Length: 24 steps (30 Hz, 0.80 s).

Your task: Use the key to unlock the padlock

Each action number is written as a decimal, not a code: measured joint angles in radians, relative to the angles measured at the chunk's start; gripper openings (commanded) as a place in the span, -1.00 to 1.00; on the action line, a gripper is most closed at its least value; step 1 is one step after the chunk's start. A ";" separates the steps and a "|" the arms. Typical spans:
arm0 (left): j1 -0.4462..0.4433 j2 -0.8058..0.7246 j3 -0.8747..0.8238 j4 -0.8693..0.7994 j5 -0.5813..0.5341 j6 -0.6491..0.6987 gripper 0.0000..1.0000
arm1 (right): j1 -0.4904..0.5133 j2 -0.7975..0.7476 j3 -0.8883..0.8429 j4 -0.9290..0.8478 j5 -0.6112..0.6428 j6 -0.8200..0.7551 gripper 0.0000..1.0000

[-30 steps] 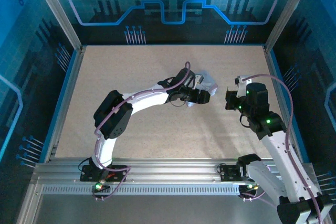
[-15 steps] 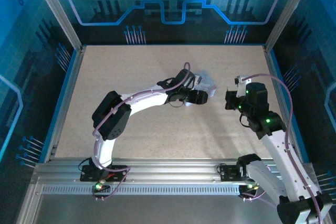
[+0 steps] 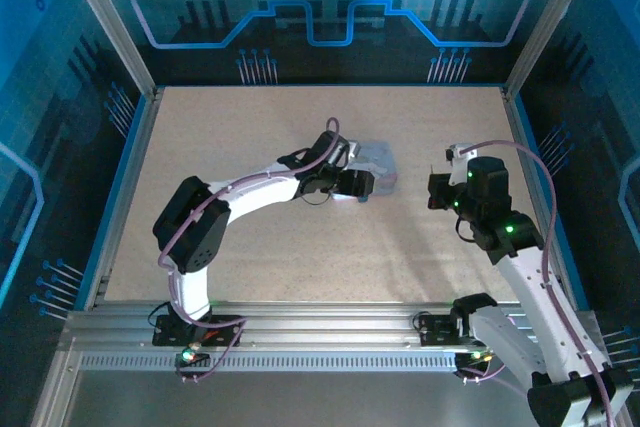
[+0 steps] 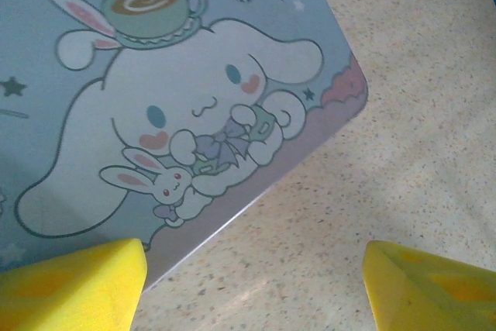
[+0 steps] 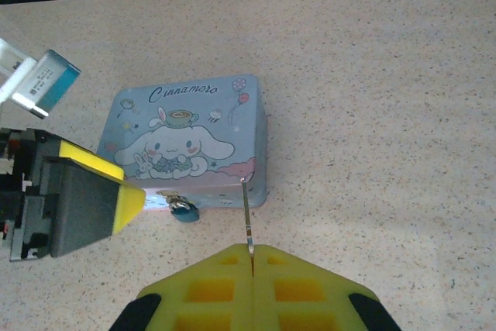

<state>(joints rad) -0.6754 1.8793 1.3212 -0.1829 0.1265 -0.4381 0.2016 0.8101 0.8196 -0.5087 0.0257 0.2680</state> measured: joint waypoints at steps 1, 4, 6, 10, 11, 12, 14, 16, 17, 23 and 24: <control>0.011 -0.006 -0.007 0.000 0.000 0.000 0.52 | 0.000 0.002 0.000 0.000 -0.007 0.000 -0.99; 0.044 -0.010 -0.011 -0.003 0.000 0.006 0.52 | 0.000 0.010 0.000 0.000 -0.022 0.000 -1.00; 0.067 -0.010 -0.011 -0.004 0.000 0.018 0.52 | 0.000 0.016 0.000 0.000 -0.034 0.000 -1.00; 0.113 -0.010 -0.011 -0.006 -0.001 0.034 0.52 | 0.000 0.026 0.000 0.000 -0.052 0.000 -1.00; 0.122 -0.010 -0.011 -0.008 -0.001 0.038 0.53 | 0.000 0.028 0.000 0.000 -0.056 0.000 -1.00; 0.134 -0.010 -0.011 -0.008 0.000 0.046 0.53 | 0.000 0.030 0.000 0.000 -0.060 0.000 -1.00; 0.152 -0.008 -0.005 -0.014 -0.001 0.055 0.53 | 0.000 0.032 0.000 0.000 -0.063 0.000 -1.00; 0.169 0.003 0.012 -0.025 -0.001 0.069 0.53 | 0.000 0.035 0.000 0.000 -0.066 0.000 -1.00; 0.175 0.011 0.023 -0.029 -0.001 0.075 0.53 | 0.000 0.037 0.000 0.000 -0.068 0.000 -1.00; 0.211 0.053 0.087 -0.048 0.000 0.108 0.56 | 0.000 0.054 0.000 0.000 -0.102 0.000 -1.00; 0.216 0.056 0.093 -0.053 0.000 0.115 0.58 | 0.000 0.057 0.000 0.000 -0.112 0.000 -1.00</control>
<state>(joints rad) -0.4595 1.9354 1.4143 -0.2359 0.1265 -0.3233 0.2016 0.8669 0.8196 -0.5087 -0.0860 0.2676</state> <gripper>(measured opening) 0.778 0.051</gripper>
